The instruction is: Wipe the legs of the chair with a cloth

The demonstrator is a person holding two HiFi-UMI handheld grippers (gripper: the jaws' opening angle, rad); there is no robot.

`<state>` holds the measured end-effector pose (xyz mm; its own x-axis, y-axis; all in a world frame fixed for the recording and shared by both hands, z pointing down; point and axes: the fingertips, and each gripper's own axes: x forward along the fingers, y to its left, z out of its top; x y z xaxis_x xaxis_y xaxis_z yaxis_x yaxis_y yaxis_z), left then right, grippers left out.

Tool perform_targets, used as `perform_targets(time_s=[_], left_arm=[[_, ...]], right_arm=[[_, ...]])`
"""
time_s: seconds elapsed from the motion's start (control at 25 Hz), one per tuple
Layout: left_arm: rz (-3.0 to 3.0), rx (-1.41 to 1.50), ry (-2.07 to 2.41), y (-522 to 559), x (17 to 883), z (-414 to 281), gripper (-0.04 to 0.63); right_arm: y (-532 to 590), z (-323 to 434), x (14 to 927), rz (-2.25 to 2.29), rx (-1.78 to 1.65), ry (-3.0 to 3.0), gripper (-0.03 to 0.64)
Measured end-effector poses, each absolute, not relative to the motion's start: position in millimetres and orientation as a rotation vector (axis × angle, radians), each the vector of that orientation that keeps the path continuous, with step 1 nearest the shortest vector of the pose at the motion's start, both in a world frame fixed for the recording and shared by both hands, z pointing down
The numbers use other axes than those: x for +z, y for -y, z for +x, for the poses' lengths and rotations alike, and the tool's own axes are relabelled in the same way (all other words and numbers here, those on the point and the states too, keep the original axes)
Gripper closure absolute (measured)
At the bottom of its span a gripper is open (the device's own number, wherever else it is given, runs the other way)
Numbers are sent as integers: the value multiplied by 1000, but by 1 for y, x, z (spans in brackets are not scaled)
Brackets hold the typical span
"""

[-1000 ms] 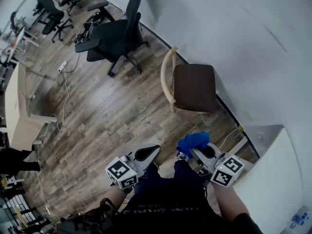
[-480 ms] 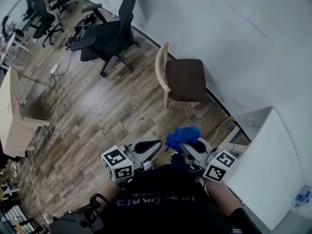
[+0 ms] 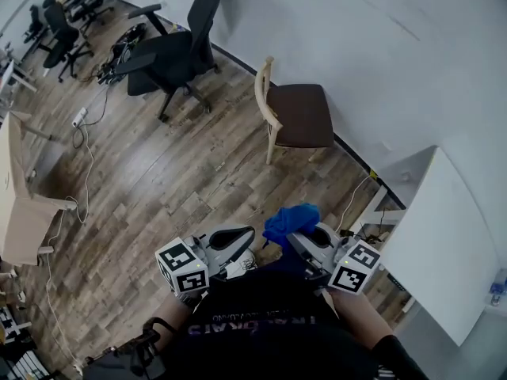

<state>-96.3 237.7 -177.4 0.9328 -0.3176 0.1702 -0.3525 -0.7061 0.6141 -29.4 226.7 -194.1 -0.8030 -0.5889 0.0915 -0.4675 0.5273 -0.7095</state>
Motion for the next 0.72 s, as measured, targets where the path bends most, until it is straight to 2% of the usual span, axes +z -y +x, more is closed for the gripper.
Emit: perform_targets(time_s=[0.72], left_arm=[[2419, -37, 467, -282, -195, -125, 598]], right_arm=[[-295, -47, -197, -986, -1096, -2559, 552]])
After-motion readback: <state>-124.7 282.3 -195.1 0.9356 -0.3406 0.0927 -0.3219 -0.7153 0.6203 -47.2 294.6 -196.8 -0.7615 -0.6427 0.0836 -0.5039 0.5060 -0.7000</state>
